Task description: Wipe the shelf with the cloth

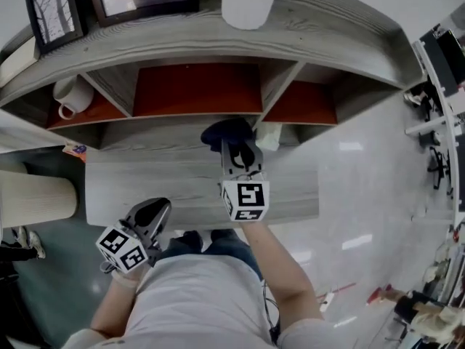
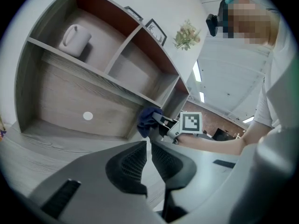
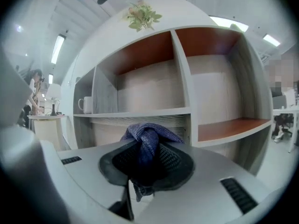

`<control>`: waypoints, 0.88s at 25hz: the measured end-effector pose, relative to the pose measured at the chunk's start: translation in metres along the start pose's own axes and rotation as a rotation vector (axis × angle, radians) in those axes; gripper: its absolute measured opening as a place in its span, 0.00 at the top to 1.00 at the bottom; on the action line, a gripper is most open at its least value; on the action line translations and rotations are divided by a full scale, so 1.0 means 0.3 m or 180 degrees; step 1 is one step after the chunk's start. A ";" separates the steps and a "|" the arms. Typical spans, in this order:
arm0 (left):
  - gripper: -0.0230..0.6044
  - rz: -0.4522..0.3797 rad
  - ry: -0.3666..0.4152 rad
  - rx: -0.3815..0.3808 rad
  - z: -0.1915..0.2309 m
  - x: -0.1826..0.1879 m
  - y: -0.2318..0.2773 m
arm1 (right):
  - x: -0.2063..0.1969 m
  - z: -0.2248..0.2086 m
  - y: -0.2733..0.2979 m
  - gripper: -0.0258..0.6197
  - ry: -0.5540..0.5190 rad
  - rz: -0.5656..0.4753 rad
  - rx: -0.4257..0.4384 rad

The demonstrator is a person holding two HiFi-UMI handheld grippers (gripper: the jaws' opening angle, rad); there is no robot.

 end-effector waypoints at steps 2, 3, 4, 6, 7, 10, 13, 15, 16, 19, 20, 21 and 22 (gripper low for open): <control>0.90 -0.0034 0.0027 -0.0055 -0.016 0.024 0.026 | 0.009 0.018 -0.059 0.83 0.0023 0.0006 0.0083; 0.90 -0.0048 0.0045 -0.0084 -0.023 0.035 0.039 | 0.015 0.028 -0.087 0.83 0.0049 0.0016 0.0120; 0.90 -0.0060 0.0067 -0.0112 -0.030 0.046 0.052 | 0.023 0.037 -0.114 0.83 0.0082 0.0022 0.0143; 0.90 -0.0083 0.0112 -0.0157 -0.040 0.067 0.076 | 0.044 0.049 -0.164 0.83 0.0163 0.0024 0.0160; 0.90 -0.0098 0.0130 -0.0170 -0.043 0.077 0.085 | 0.055 0.055 -0.188 0.83 0.0203 0.0021 0.0163; 0.90 -0.0156 0.0187 -0.0205 -0.054 0.112 0.107 | 0.092 0.067 -0.257 0.83 0.0241 -0.0015 0.0187; 0.90 -0.0190 0.0287 -0.0277 -0.081 0.152 0.122 | 0.124 0.078 -0.314 0.83 0.0176 -0.0029 0.0236; 0.90 -0.0198 0.0377 -0.0323 -0.099 0.178 0.128 | 0.148 0.080 -0.337 0.83 0.0135 -0.0064 0.0247; 0.90 -0.0201 0.0422 -0.0343 -0.108 0.191 0.130 | 0.162 0.079 -0.347 0.83 0.0125 -0.0097 0.0249; 0.90 -0.0216 0.0546 -0.0392 -0.131 0.220 0.135 | 0.188 0.068 -0.367 0.83 0.0106 -0.0188 0.0226; 0.90 -0.0223 0.0577 -0.0405 -0.137 0.229 0.136 | 0.192 0.059 -0.371 0.83 0.0101 -0.0201 0.0205; 0.90 -0.0231 0.0601 -0.0419 -0.141 0.238 0.137 | 0.195 0.050 -0.374 0.83 0.0102 -0.0205 0.0182; 0.90 -0.0239 0.0621 -0.0432 -0.145 0.246 0.139 | 0.196 0.043 -0.378 0.83 0.0106 -0.0198 0.0160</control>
Point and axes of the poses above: the fingertips, and each gripper's own axes: y forward along the fingers, z to its left, x out of its top, the point moved 2 cm from there along -y, backward along the fingers, and after that the axes turned 2 degrees about x, right-handed, at the moved point
